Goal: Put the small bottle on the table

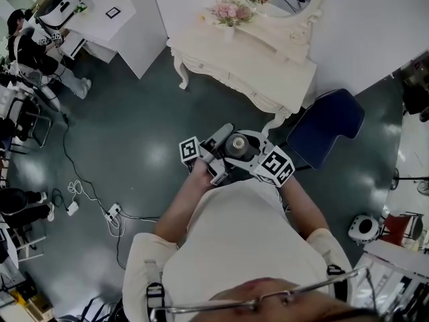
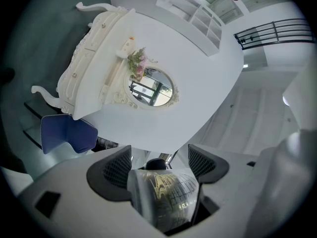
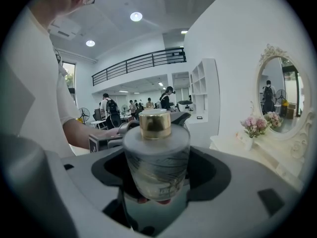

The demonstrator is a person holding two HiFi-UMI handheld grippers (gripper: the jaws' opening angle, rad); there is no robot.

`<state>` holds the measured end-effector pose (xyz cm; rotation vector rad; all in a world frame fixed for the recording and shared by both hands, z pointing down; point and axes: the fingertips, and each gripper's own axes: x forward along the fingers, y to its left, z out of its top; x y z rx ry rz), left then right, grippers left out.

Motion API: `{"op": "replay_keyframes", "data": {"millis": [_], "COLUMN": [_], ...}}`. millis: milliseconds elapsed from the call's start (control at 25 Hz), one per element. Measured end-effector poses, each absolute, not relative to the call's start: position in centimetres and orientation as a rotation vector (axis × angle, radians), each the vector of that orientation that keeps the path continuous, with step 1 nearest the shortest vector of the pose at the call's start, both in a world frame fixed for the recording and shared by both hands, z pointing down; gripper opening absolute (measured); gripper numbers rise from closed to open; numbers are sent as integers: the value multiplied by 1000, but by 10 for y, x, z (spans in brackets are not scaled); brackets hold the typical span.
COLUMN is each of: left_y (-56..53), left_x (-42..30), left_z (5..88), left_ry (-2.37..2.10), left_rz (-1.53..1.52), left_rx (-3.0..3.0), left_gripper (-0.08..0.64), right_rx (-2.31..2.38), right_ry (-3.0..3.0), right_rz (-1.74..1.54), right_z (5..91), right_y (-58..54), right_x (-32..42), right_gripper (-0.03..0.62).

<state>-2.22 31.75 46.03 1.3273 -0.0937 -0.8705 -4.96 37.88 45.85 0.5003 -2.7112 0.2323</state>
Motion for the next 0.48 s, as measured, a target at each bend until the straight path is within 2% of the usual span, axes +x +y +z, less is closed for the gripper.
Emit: {"op": "replay_keyframes", "data": {"millis": [480], "left_y": [232], "left_x": [-13], "left_z": [470], "left_ry": [-142], "left_rz": [-890], "left_rx": [1321], "left_gripper": [353], "right_rx": [428], "right_ry": [-2725], "right_rz": [255], "right_z": [466], "right_y": [295], "right_x": [-38], "right_gripper": [345]}}
